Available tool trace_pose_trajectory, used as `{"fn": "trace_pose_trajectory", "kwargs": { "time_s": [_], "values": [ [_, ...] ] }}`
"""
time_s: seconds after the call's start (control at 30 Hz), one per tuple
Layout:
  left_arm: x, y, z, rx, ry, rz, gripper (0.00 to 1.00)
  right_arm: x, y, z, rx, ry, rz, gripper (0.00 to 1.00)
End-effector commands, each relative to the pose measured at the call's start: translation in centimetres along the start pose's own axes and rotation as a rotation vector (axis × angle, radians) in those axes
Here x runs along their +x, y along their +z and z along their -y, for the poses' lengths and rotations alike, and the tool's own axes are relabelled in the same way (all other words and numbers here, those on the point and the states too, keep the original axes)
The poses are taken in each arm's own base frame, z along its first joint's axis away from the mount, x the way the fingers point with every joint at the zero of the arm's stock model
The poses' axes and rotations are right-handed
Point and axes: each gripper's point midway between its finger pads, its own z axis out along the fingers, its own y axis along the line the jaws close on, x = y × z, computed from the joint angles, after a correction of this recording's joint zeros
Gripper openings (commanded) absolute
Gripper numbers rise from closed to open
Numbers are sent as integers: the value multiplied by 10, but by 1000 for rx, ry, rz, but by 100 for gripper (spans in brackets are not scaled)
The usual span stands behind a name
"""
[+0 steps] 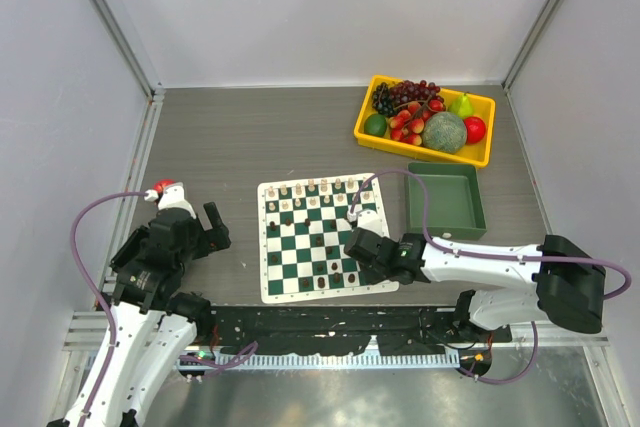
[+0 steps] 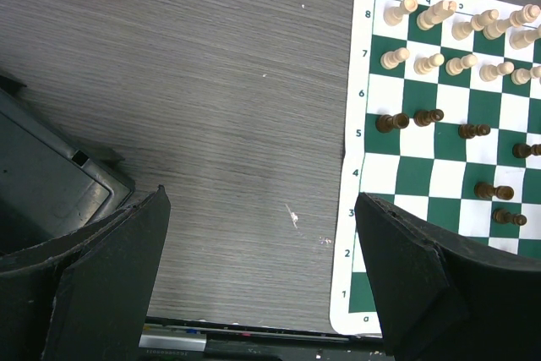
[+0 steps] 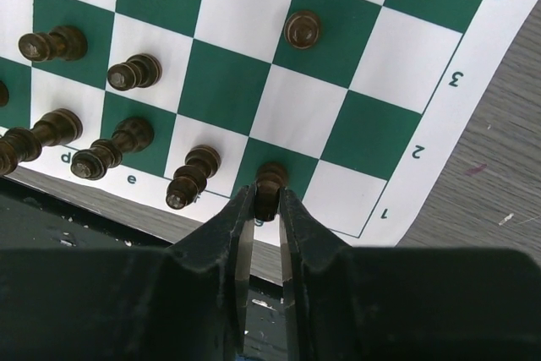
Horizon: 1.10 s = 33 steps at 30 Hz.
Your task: Set up the chess pieces on the board
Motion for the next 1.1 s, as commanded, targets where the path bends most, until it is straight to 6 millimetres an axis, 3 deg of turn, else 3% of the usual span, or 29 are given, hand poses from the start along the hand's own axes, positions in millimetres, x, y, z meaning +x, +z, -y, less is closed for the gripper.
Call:
{"fn": "trace_pose_trajectory", "kwargs": {
  "time_s": [0.0, 0.27, 0.33, 0.73, 0.9, 1.07],
  "values": [
    [-9, 1, 6, 25, -26, 37, 99, -5, -1, -3, -5, 20, 29, 28],
    [-8, 2, 6, 25, -24, 34, 99, -28, -17, -5, 8, 19, 88, 43],
    [-7, 3, 8, 30, -21, 26, 99, -34, -21, -3, 19, 21, 108, 51],
    [-12, 4, -7, -54, -86, 72, 99, -95, -38, 8, 223, 44, 254, 74],
    [-10, 6, -12, -100, -96, 46, 99, -122, -41, -5, 239, 98, 291, 75],
    [-11, 7, -19, -150, -112, 43, 99, -137, -44, -10, 269, 123, 282, 75]
  ]
}}
